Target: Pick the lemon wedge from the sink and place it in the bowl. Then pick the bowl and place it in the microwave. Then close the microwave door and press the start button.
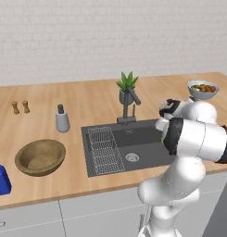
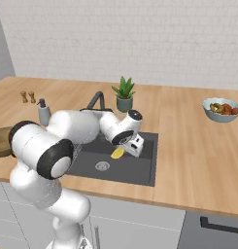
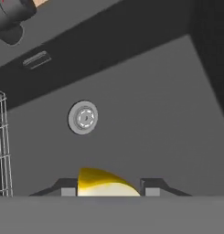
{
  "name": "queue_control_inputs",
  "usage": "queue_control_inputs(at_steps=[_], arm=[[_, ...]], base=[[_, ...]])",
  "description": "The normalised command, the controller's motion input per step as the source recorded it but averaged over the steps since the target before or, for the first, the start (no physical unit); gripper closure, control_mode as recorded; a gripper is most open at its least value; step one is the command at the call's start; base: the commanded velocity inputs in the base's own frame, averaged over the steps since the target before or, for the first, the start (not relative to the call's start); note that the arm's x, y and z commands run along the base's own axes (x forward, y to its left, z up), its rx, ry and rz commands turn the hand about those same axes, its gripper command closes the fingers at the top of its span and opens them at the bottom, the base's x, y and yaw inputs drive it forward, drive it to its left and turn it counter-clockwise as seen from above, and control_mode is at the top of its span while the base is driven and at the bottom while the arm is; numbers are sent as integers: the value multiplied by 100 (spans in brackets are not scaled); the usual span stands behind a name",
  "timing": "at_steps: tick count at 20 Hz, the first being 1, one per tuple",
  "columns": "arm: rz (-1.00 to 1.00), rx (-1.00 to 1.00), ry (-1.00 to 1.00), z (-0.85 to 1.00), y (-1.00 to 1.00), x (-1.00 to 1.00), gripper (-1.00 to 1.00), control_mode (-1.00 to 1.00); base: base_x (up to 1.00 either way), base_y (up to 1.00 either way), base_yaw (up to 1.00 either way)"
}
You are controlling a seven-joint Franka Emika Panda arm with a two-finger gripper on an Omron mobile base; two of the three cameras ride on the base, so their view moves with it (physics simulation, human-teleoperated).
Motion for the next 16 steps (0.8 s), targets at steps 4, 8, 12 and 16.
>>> queue_control_inputs(at_steps=[4, 8, 12, 16], arm=[[11, -22, -23, 95, 61, -100, 100, -100], [13, -21, -7, 64, 99, -100, 100, -100], [6, -15, 0, 41, 100, -93, 100, -100], [0, -16, -3, 83, 100, -24, 100, -100]], base=[[0, 0, 0], [0, 0, 0], [0, 0, 0], [0, 0, 0]])
